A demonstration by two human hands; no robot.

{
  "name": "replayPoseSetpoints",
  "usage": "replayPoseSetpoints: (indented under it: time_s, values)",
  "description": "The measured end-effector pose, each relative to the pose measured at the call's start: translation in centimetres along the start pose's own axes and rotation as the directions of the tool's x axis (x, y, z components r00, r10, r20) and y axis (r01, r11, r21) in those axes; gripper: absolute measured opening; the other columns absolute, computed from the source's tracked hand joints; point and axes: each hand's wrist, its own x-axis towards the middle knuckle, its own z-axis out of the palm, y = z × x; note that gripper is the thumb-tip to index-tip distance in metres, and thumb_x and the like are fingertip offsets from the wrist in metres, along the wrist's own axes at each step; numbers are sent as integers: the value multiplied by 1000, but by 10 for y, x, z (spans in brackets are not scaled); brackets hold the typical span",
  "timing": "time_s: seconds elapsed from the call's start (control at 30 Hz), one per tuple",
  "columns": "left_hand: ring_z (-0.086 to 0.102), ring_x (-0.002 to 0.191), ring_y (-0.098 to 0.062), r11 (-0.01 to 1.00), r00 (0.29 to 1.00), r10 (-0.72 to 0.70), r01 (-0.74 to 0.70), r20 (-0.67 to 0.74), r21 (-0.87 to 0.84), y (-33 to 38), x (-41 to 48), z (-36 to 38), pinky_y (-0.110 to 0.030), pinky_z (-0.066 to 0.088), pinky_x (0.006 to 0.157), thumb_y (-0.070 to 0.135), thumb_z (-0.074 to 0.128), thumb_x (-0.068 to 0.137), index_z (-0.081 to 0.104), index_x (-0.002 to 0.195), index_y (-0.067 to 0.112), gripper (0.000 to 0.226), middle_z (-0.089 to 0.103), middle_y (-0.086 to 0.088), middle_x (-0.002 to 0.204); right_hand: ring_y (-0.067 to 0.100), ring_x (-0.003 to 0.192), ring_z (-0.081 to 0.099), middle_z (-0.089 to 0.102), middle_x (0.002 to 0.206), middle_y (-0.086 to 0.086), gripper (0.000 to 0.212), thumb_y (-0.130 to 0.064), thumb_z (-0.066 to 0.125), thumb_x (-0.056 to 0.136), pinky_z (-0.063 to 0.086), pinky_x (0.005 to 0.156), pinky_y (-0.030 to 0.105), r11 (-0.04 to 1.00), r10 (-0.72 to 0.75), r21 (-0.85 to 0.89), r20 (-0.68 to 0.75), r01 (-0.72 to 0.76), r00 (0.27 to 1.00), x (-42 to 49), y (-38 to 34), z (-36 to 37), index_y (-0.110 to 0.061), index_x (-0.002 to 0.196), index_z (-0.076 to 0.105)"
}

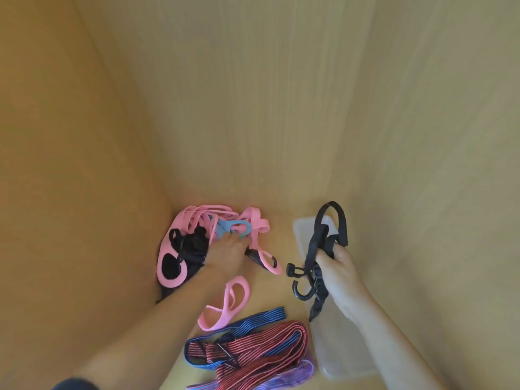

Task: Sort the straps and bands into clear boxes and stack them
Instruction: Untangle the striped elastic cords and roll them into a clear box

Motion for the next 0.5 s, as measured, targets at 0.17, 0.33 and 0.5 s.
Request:
replayPoseSetpoints:
  time_s: [0.17, 0.33, 0.5]
  values:
    - [55, 116, -22, 885, 976, -171, 93, -132, -457, -29, 2, -29, -38, 51, 84, 33, 61, 96, 60, 131, 33, 35, 51, 0, 123, 11, 58, 63, 62, 64, -5, 35, -18, 56, 100, 54, 69, 36, 998, 57, 29, 0, -57, 998, 6, -9, 6, -27, 67, 66]
    - [46, 91, -2, 813, 972, -152, 19, -181, -582, -50, -5, -54, -16, 38, 81, 34, 70, 92, 53, 80, 44, 24, 40, 22, 92, 10, 58, 64, 63, 65, -6, 21, -30, 61, 97, 53, 66, 31, 999, 42, -6, 41, -42, 998, 11, -18, 16, -14, 84, 66]
    - [52, 60, 10, 803, 968, -205, 82, -145, -590, -61, -13, -78, -21, 30, 51, 38, 67, 93, 46, 71, 32, 31, 55, 41, 64, 8, 56, 60, 60, 62, -8, 34, -28, 57, 98, 49, 67, 31, 999, 22, -39, 76, -19, 997, 15, -21, 24, -30, 65, 62]
